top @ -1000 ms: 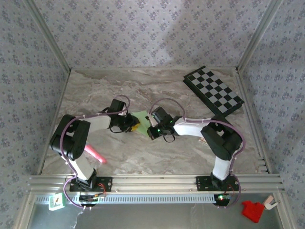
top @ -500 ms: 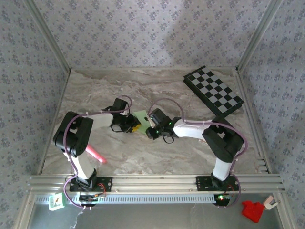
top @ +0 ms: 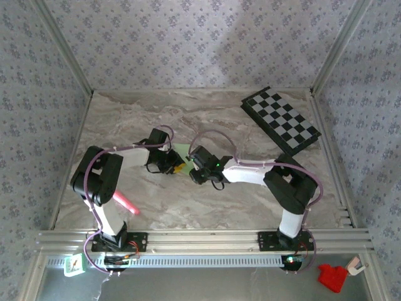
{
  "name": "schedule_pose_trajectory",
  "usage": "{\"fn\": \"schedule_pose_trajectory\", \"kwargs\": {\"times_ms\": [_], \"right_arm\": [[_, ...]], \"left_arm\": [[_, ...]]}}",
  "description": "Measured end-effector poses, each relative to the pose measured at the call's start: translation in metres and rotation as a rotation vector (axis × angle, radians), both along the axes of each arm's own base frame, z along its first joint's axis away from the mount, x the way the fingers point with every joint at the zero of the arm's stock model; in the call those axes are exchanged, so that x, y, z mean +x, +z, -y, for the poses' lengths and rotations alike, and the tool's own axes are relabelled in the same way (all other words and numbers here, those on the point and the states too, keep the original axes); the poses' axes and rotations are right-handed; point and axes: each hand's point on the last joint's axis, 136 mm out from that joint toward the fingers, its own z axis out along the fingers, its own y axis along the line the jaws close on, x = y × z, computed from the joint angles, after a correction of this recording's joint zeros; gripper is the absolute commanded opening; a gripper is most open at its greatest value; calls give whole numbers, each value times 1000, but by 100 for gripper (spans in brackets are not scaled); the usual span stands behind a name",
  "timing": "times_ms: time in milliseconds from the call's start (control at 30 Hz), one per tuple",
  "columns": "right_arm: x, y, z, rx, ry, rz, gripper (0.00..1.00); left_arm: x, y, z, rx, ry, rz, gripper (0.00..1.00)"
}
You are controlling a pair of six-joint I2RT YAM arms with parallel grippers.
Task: Fold a paper plane with a square sheet of paper (pick it up from the middle)
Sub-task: Fourth fold the wing at the center of the table.
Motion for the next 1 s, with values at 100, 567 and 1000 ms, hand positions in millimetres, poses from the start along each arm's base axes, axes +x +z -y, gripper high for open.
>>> {"fn": "schedule_pose_trajectory", "kwargs": {"times_ms": [100, 567, 1000], "right_arm": [[2, -1, 3, -17, -10, 10, 30], [3, -5, 4, -38, -10, 14, 17], [2, -5, 4, -37, -9, 12, 21]], "left_arm": [[0, 0, 0, 0, 0, 0, 26], [0, 0, 0, 0, 0, 0, 26], [0, 0, 0, 0, 0, 0, 26]]}}
